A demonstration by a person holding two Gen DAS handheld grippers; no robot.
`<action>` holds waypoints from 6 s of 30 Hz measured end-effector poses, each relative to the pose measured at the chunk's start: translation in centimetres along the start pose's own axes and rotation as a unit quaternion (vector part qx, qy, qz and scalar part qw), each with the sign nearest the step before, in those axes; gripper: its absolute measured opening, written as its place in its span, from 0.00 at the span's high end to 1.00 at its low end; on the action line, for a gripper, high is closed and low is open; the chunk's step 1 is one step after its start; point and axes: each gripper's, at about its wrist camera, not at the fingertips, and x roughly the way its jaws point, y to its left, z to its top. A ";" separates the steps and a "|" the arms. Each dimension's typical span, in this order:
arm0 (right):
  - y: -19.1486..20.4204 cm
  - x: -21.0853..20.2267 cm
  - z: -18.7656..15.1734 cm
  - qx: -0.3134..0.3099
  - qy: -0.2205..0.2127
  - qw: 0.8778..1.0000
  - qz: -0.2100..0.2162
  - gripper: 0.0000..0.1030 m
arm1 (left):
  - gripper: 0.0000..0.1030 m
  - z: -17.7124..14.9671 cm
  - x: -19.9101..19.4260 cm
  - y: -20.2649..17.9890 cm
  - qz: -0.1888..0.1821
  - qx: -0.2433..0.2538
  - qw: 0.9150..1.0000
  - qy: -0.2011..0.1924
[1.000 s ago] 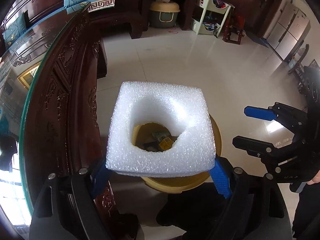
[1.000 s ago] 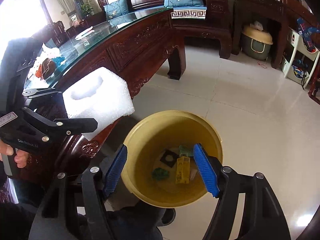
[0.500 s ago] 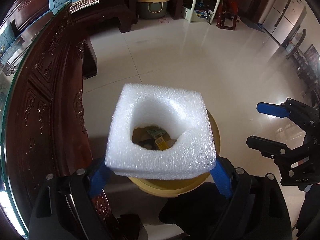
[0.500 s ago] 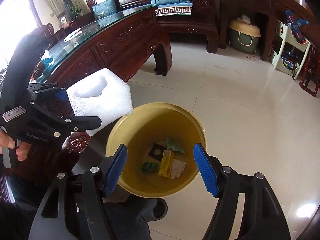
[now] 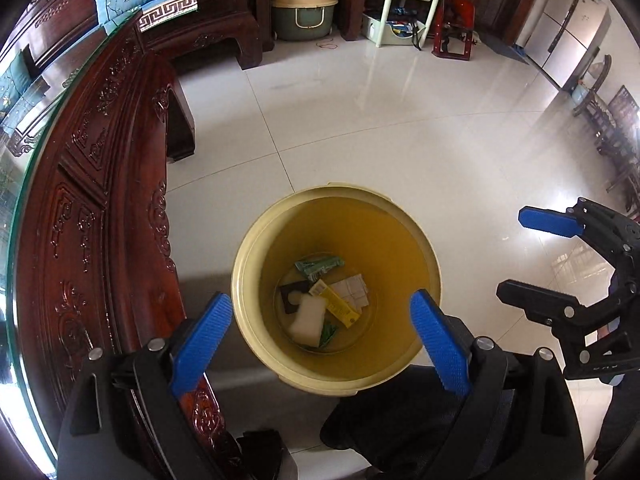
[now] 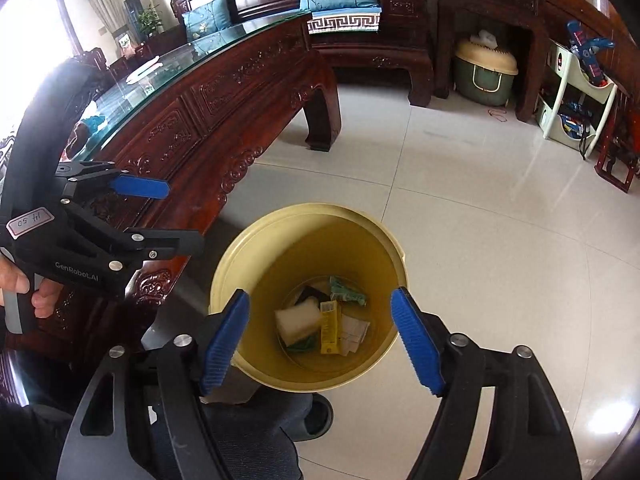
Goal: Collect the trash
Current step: 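Open the left tool to drop the white foam block into the bucket, then move back over the table and grasp the brown knit hat with the right tool, then grasp the blue cloth with the left tool while the right tool holds the hat, then carry both items over the bucket and open the right tool to drop the hat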
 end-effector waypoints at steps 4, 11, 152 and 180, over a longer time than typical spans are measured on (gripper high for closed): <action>0.7 -0.4 0.1 -0.004 -0.006 1.000 0.003 0.25 | 0.12 -0.1 -0.8 0.4 0.000 -0.005 1.000 -0.013; 4.8 -1.6 0.6 -0.065 -0.018 0.997 -0.027 0.09 | 0.09 -1.7 -4.6 1.6 0.008 -0.021 0.998 -0.065; 13.5 -1.8 9.2 -0.053 -0.095 0.992 0.063 0.87 | 0.56 -4.6 -12.3 9.6 0.045 -0.067 0.988 -0.131; 0.5 4.7 2.1 0.046 0.030 0.998 -0.025 0.44 | 0.56 0.6 1.5 -0.1 -0.005 0.018 1.000 0.012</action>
